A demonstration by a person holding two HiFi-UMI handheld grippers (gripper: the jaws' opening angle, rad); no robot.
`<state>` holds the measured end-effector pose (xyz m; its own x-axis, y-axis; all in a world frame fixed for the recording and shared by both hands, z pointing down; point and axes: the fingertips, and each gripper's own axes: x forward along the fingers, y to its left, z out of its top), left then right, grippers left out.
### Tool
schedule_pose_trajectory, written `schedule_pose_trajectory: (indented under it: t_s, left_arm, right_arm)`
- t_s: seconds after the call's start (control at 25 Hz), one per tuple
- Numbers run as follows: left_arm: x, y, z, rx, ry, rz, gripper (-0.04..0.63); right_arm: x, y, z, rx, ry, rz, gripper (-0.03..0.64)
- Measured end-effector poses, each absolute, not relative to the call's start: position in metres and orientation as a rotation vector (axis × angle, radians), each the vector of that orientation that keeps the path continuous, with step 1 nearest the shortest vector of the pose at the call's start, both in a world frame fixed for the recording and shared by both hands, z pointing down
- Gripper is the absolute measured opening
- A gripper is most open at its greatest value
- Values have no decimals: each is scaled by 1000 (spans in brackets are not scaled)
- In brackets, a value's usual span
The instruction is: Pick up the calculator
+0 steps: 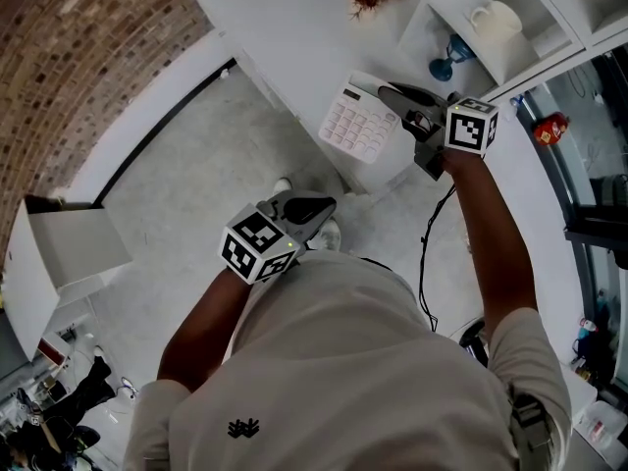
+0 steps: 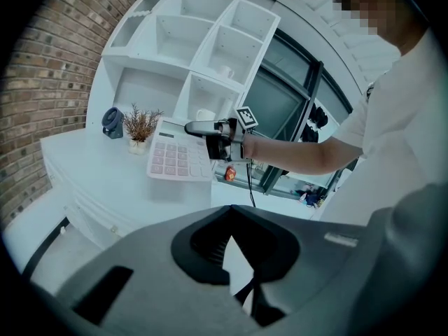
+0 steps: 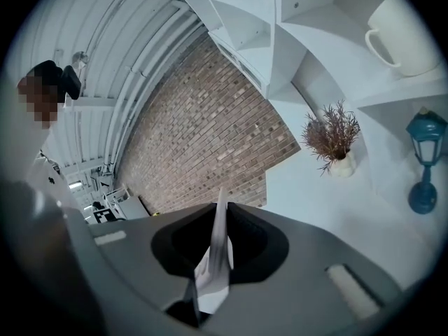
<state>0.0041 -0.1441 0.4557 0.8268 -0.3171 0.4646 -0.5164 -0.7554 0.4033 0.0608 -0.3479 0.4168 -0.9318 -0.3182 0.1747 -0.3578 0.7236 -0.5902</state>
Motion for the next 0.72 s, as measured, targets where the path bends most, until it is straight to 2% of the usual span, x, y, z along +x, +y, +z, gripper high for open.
schedule_pose_trajectory:
  t_s: [0.4, 0.72]
  left_arm:
    - [15, -99, 463, 2480, -645, 500, 6]
    - [4, -102, 462, 2457, -671, 488, 6]
  right_arm:
    - [76, -278, 403, 456, -2885, 978, 60]
    - [69, -268, 393, 398, -2879, 997, 60]
